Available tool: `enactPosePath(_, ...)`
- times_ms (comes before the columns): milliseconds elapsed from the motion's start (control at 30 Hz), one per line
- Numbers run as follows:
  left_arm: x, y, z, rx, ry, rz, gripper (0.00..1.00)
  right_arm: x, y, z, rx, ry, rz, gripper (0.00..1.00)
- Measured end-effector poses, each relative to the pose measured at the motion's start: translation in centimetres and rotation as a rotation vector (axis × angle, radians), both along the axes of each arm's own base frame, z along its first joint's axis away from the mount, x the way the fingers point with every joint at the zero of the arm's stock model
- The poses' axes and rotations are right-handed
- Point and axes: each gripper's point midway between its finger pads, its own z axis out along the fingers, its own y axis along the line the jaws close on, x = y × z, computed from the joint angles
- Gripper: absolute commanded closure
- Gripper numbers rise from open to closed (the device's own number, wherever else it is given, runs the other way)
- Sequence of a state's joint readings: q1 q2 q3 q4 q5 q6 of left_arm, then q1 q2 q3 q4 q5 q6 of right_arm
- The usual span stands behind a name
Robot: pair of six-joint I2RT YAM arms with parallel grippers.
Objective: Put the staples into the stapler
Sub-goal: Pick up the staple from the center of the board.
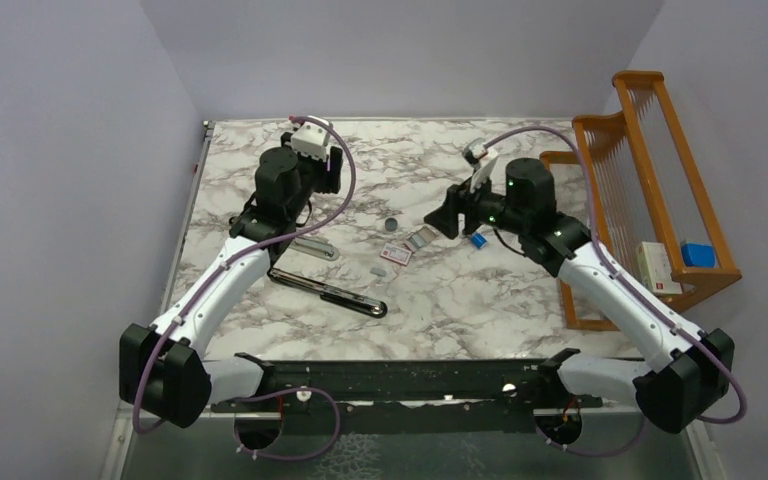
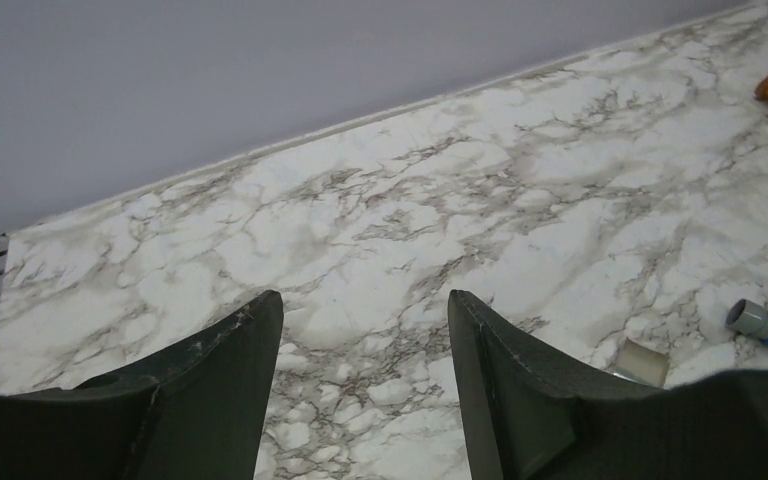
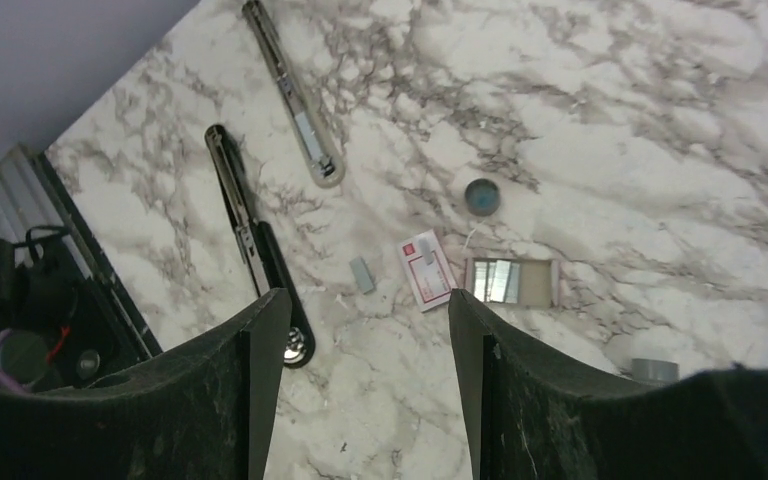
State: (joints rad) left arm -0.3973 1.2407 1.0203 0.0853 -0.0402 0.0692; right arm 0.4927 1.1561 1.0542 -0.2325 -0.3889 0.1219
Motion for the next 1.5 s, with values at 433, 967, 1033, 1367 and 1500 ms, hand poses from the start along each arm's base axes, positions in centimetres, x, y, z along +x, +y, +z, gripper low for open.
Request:
enactPosePath(433,0.3,5.0,-3.3,-0.020,0.024,0.213,0.39,-6.4,5.7,-16.6,-0.182,-0.037,0.251,0.41)
enactPosePath(967,0.4,5.6,-6.8,0.016,0.069,0.246,0.39,-5.2,7.8,-21.8,-0.145,-0.131,0.306,0.43)
enactPosePath(1033,0.5,5.7,-7.2,0.021,0.076,0.250,0.39,-5.1,8.0,-22.6,-0.147,-0.125,0.311,0.44)
enactPosePath(1367,0.9,5.9,-7.4,0.028,0.071,0.270,0.42,-3.8,9.2,-24.1,-0.163,-0.146,0.331,0.46)
enactPosePath(1500,1.0,6.0,-7.5,0.036,0.068,0.271,0.42,-3.4,9.5,-24.5,-0.177,-0.161,0.338,0.48)
